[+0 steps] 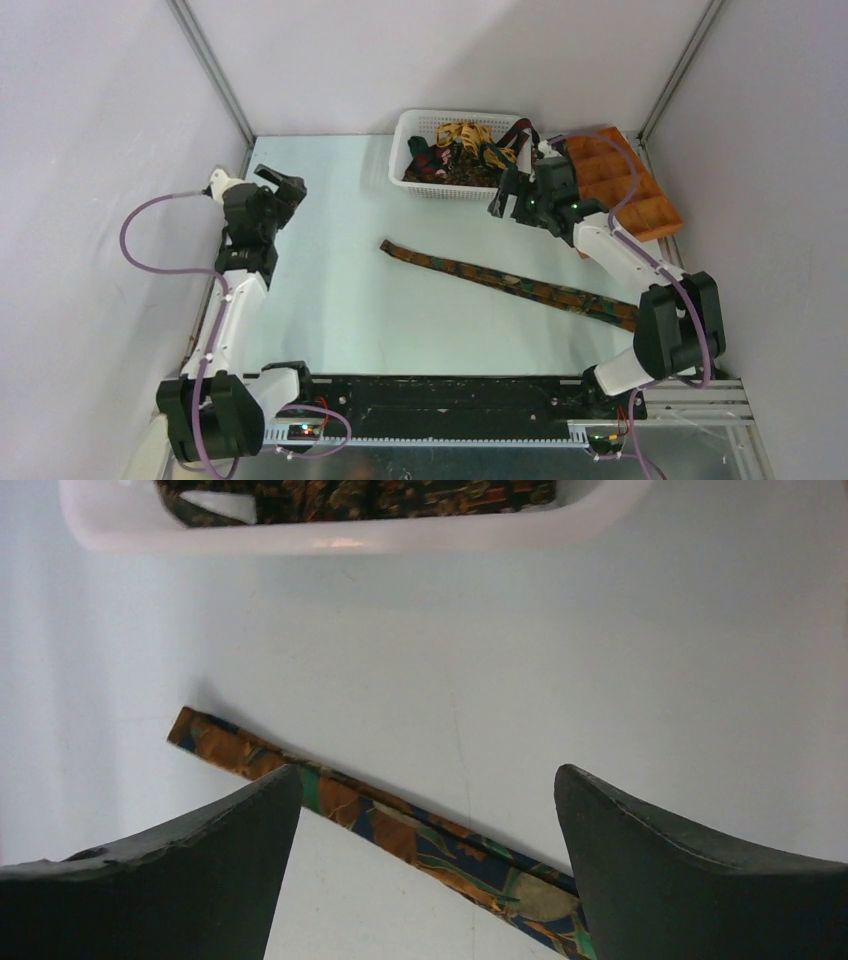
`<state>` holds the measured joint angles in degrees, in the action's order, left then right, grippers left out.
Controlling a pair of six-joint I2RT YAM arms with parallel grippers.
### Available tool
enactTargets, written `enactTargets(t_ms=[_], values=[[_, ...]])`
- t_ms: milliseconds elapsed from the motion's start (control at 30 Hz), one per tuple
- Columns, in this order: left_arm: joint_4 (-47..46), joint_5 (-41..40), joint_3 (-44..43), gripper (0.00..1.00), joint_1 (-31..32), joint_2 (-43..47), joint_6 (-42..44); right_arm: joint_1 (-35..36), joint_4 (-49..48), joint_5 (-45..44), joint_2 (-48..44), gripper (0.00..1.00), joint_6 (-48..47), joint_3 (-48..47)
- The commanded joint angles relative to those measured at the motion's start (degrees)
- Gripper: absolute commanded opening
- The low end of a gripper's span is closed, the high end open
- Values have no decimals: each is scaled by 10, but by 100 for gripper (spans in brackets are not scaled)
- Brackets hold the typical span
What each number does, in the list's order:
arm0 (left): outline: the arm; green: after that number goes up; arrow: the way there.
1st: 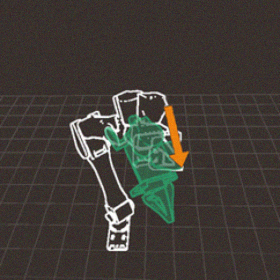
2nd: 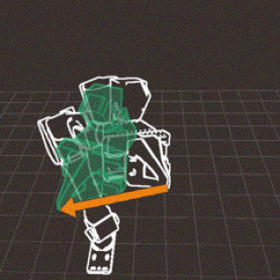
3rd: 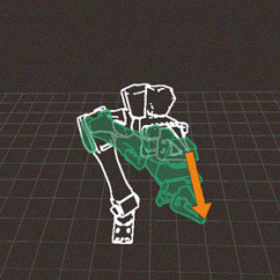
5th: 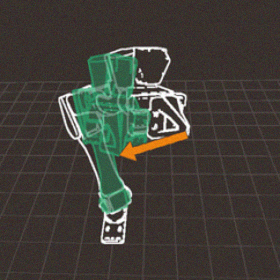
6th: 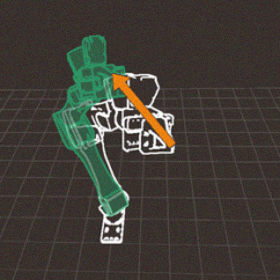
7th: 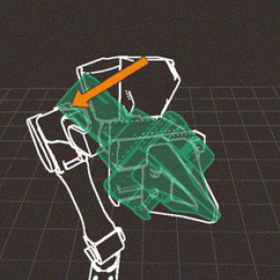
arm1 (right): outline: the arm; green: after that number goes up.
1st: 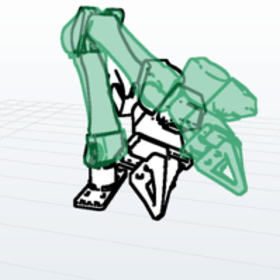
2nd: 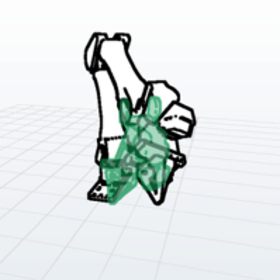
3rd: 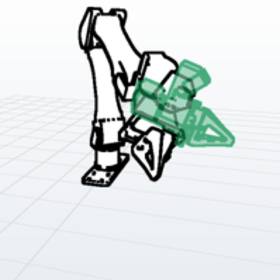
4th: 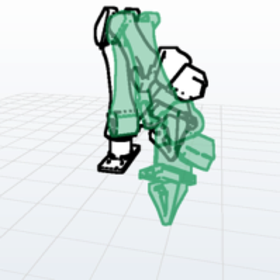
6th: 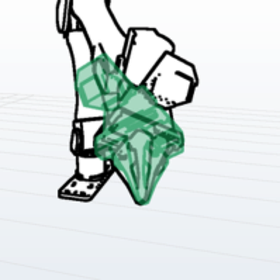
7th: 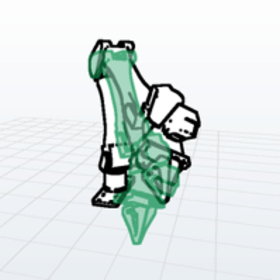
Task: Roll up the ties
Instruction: Flatten out the tie at the center of the board, then roll the tie at the center of the board.
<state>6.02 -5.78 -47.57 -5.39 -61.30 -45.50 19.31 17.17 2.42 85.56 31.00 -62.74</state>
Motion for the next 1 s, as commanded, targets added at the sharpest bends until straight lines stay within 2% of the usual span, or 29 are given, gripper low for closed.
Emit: enactTargets(t_ms=[0,100,167,200,233,300,333,400,533,667,700,833,967], values=[[-54,48,22,96,5,10,-2,12,-63,90,26,98,-6,-29],[-56,53,32,90,30,-9,-3,36,-65,102,52,88,-4,-59],[-76,52,44,89,67,-23,0,64,-49,87,61,76,-14,-83],[-87,46,51,89,94,-28,5,87,-40,53,63,66,-18,-92],[-91,30,56,88,107,-30,9,98,-21,28,61,62,-28,-106],[-100,8,61,88,148,-41,22,127,-14,-64,52,42,-44,-111],[-105,4,62,88,154,-51,28,138,-16,-109,49,13,-49,-112],[-117,0,68,88,165,-68,32,140,-15,-139,48,0,-53,-116],[-151,-9,81,86,183,-98,44,127,-3,-109,85,0,-40,-150],[-151,-24,76,83,202,-128,56,122,-15,-21,127,0,-33,-171],[-154,-24,77,82,204,-135,56,124,-43,17,133,0,-33,-165],[-159,-17,87,73,204,-152,66,137,-94,101,189,0,11,-173],[-172,-15,107,65,204,-154,75,153,-117,126,257,0,53,-195]])
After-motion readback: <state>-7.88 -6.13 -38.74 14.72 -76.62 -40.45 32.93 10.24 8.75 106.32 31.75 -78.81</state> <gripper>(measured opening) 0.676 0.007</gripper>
